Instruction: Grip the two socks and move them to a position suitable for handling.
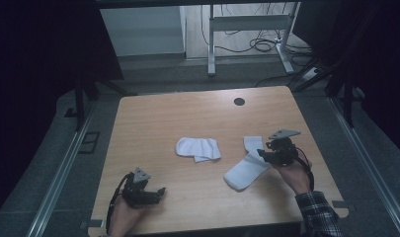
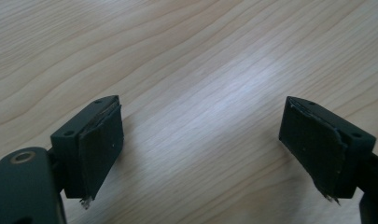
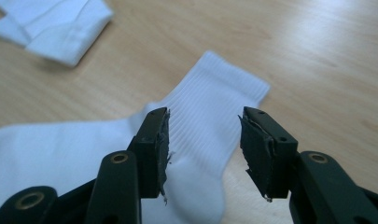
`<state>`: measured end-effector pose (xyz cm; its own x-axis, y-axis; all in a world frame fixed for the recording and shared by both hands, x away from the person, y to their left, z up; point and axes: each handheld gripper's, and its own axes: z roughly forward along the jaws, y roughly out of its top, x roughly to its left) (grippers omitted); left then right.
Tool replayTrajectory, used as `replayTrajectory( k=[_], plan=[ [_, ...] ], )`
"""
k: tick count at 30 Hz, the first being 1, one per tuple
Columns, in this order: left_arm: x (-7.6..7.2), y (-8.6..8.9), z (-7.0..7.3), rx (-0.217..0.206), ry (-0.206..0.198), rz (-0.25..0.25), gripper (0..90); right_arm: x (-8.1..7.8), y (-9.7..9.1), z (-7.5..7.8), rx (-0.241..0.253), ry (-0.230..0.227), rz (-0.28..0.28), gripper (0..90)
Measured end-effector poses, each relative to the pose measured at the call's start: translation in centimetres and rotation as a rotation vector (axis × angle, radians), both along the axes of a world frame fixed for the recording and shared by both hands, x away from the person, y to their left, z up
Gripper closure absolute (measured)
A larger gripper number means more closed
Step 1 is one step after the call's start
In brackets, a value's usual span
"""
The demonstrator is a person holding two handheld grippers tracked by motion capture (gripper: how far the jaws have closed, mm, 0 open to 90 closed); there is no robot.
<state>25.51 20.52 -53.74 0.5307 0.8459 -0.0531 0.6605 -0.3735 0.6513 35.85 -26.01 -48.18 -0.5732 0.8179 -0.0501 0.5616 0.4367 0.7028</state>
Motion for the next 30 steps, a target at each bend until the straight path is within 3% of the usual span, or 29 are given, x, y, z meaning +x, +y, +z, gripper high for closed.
replayTrajectory(
  k=[6, 8, 10, 14, 16, 21, 27, 30],
  plan=[
    [-0.2, -1.7, 1.1, -0.052, -0.019, -0.048, 22.2, -1.3, 0.2, -1.6, 0.014, 0.022, 0.043, 48.9],
    [-0.2, -3.1, 1.7, -0.074, -0.036, -0.086, 23.1, -1.5, 0.2, -2.4, 0.011, 0.041, 0.052, 45.1],
    [-0.2, -3.7, 1.9, -0.070, -0.043, -0.103, 23.1, -1.5, 0.3, -2.6, 0.005, 0.045, 0.050, 43.0],
    [0.0, -6.2, 2.3, -0.080, -0.058, -0.150, 21.5, -1.5, 0.6, -3.9, -0.088, 0.050, 0.044, 33.8],
    [0.1, -7.0, 2.3, -0.091, -0.057, -0.157, 20.4, -1.5, 0.7, -4.2, -0.112, 0.052, 0.042, 31.9],
    [0.8, -9.2, 2.1, -0.112, -0.052, -0.174, 16.3, -2.0, 1.2, -4.3, -0.103, 0.053, 0.037, 28.5],
    [1.8, -12.1, 1.4, -0.120, -0.034, -0.186, 13.8, -3.1, 2.9, -4.4, -0.066, 0.091, 0.069, 27.4],
    [2.1, -13.8, 0.9, -0.113, -0.033, -0.193, 14.1, -3.5, 3.6, -3.6, -0.042, 0.079, 0.104, 28.2]
  ],
)
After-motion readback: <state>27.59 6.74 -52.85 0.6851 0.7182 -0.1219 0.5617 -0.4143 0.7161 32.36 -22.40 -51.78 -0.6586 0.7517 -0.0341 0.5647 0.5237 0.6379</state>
